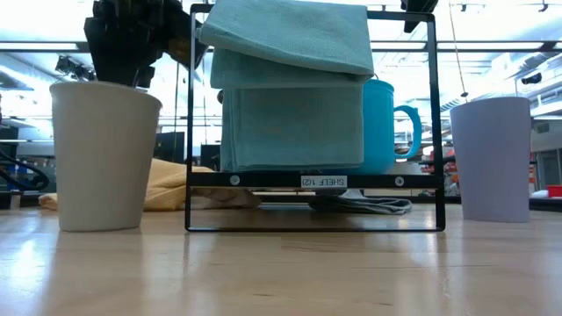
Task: Stack small to large cups/mugs on shelf
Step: Put the light brown cup on the shelf
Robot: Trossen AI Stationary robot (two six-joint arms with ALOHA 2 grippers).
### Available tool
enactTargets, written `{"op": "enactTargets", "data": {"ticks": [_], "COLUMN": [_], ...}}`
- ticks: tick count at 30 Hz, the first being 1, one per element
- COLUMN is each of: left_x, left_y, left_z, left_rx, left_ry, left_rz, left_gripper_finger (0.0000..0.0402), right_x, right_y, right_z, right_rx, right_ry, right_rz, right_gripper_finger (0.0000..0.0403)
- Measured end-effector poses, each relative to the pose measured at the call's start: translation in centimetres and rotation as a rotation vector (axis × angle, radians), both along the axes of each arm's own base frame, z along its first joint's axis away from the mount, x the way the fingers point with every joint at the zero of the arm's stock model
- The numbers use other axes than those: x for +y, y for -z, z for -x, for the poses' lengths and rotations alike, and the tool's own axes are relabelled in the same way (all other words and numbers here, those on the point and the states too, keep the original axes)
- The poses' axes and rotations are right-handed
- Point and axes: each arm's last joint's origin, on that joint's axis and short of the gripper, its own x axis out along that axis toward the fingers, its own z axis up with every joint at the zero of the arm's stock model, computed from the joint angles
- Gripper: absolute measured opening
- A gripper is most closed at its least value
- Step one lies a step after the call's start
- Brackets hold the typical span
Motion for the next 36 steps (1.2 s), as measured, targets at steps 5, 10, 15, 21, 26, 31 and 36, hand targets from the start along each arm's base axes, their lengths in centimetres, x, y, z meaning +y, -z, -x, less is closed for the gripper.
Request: {"op": "enactTargets", "data": {"ticks": [5, 10, 15, 21, 26, 31, 36], "left_x": [-0.1, -0.1, -0.1, 0.1, 0.4, 0.5, 0.8], "left_y": [0.2, 0.5, 0.6, 0.0, -1.8, -4.1, -8.6], "left_z": [-0.4, -0.6, -0.5, 0.1, 0.9, 1.5, 2.2], "left_rx": [-0.02, -0.004, 0.006, 0.018, 0.023, 0.006, 0.007], "left_ry": [0.014, 0.02, 0.026, 0.032, 0.03, 0.03, 0.039], "left_rz": [0.005, 0.002, 0.002, -0.007, -0.03, -0.029, -0.065], "left_gripper_finger": [0.002, 0.0011, 0.0008, 0.0007, 0.0006, 0.0006, 0.0006], "right_x": [0.0, 0.0, 0.0, 0.0, 0.0, 0.0, 0.0], "right_y": [0.0, 0.0, 0.0, 0.0, 0.0, 0.0, 0.0], "right_z": [0.0, 0.0, 0.0, 0.0, 0.0, 0.0, 0.0], "right_rx": [0.0, 0.0, 0.0, 0.0, 0.0, 0.0, 0.001], "right_ry": [0.0, 0.0, 0.0, 0.0, 0.001, -0.001, -0.004], "right_rz": [0.0, 0.0, 0.0, 0.0, 0.007, 0.013, 0.014], "right_gripper_finger": [0.0142, 0.0142, 0.0142, 0.0142, 0.0142, 0.0142, 0.0142]}}
